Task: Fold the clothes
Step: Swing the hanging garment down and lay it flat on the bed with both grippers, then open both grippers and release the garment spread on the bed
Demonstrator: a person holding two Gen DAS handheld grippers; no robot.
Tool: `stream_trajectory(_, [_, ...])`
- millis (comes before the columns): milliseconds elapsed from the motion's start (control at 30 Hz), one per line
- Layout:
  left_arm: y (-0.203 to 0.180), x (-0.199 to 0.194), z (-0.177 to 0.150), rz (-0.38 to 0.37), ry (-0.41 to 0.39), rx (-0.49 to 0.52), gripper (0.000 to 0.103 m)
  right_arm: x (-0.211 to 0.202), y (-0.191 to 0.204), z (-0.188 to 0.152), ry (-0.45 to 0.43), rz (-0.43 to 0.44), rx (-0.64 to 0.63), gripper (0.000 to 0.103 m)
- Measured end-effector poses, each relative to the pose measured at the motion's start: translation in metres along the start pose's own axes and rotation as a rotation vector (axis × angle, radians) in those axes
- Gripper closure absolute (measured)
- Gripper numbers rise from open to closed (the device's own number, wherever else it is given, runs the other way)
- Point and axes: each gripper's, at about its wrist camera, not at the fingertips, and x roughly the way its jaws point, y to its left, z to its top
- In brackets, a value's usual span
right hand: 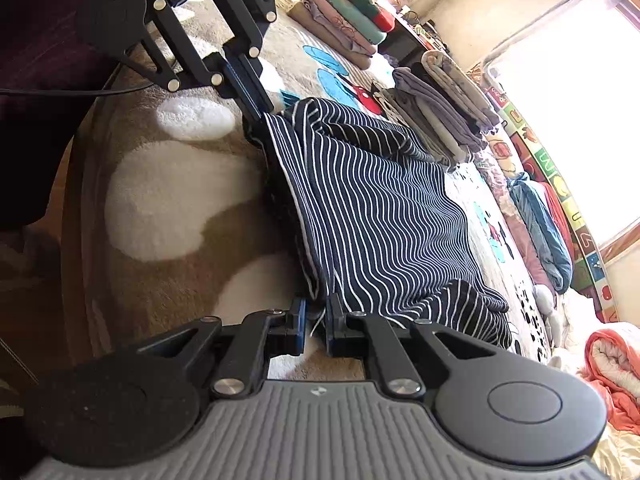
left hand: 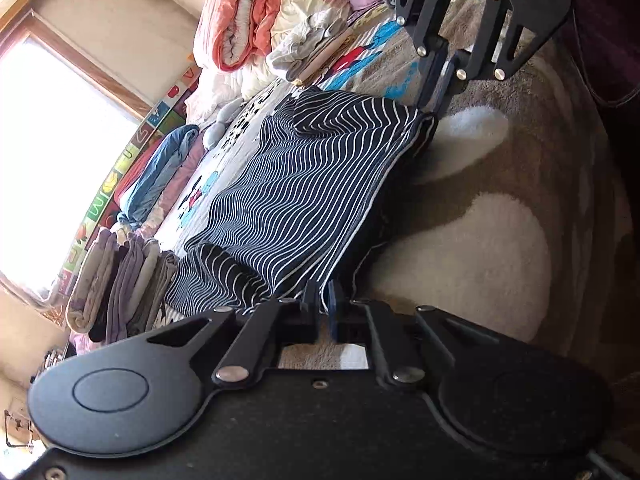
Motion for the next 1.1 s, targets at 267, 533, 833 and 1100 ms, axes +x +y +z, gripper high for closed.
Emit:
stream_trajectory(267, [-0.04,-0.008,0.002,-0.047,-0.013,-0.002,0.076,-0.013,0.008,0.008,-0.062,-0.03,0.043,0.05])
stream_trajectory(533, [-0.02,0.032,0.022,-0.001,0.024,-0.127,0.076,0.012,-0.026,0.026,-0.083,-0.041,0.406,0.069])
stream_trajectory(833, [-0.034,0.043,0.019,-0.003,0.084,0.122,0.101,0.022,-0.044,0.021,-0.043,-0.075,0.449,0.069])
stream_trajectory(1100, [-0.043,0.017,0.006,0.052,0.044,0.153,0.102,0.026,-0.015,0.019,0.058,-0.103,0.22,0.064])
